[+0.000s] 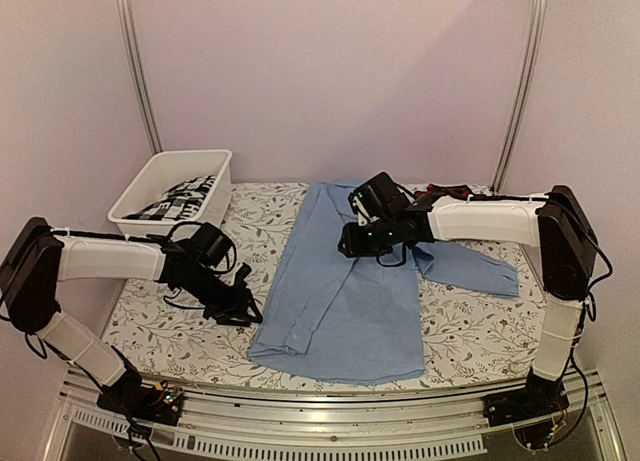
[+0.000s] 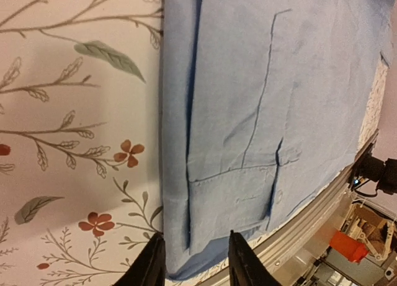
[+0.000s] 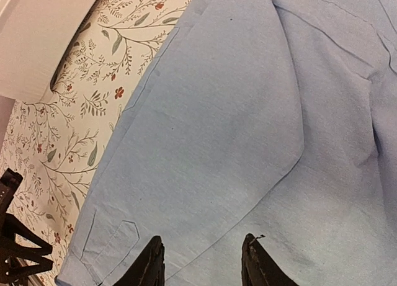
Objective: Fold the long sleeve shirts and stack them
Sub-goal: Adjust the sleeve of the 1/3-folded shirt, then move the 1/3-folded shirt to the center of the board.
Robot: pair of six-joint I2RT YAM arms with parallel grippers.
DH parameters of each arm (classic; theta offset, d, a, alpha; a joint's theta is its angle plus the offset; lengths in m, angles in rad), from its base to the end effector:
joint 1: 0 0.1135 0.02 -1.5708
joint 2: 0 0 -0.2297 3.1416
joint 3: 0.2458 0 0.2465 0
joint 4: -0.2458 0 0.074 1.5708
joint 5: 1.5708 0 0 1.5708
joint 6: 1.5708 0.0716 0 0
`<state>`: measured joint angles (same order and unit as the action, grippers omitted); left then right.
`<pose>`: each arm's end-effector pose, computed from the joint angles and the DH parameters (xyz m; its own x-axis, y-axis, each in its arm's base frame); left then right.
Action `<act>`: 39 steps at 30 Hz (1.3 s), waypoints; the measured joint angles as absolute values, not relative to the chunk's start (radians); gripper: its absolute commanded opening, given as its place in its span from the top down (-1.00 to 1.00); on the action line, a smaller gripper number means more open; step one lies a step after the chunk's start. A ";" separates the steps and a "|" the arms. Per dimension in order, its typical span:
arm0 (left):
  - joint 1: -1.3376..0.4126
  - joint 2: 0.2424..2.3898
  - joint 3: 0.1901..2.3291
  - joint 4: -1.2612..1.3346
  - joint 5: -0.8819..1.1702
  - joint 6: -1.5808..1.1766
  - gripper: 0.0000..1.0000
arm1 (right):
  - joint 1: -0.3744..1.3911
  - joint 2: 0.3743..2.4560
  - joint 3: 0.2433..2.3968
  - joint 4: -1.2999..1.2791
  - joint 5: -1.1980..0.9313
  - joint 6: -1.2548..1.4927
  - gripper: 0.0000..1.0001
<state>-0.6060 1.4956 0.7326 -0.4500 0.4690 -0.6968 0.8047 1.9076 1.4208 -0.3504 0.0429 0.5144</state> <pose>0.1996 -0.1777 0.0915 -1.0000 -0.0035 0.0031 -0.0046 0.8355 -0.5494 0.3022 0.3097 0.1634 -0.7928 -0.1150 -0.5986 -0.3561 0.8844 0.3017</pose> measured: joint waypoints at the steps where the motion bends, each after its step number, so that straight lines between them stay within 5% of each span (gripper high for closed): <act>1: -0.600 1.491 0.747 -0.456 0.455 -0.685 0.18 | 0.802 1.921 1.429 -0.347 0.043 0.509 0.18; 10: -0.525 1.637 0.998 -0.435 0.358 -0.617 0.06 | 0.721 2.035 1.511 -0.306 0.023 0.485 0.26; 22: -0.523 1.816 1.030 -0.418 0.360 -0.587 0.09 | 0.691 2.210 1.599 -0.267 0.028 0.458 0.33; 29: -0.538 1.815 1.002 -0.379 0.369 -0.589 0.27 | 0.691 2.270 1.618 -0.253 0.054 0.448 0.34; 39: -0.613 1.769 0.894 -0.292 0.364 -0.638 0.88 | 0.696 2.317 1.667 -0.217 0.070 0.449 0.35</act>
<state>-0.6132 1.7691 0.8940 -0.2924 0.3641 -0.6384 0.6956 2.3165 1.6672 -0.2173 0.0696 0.4492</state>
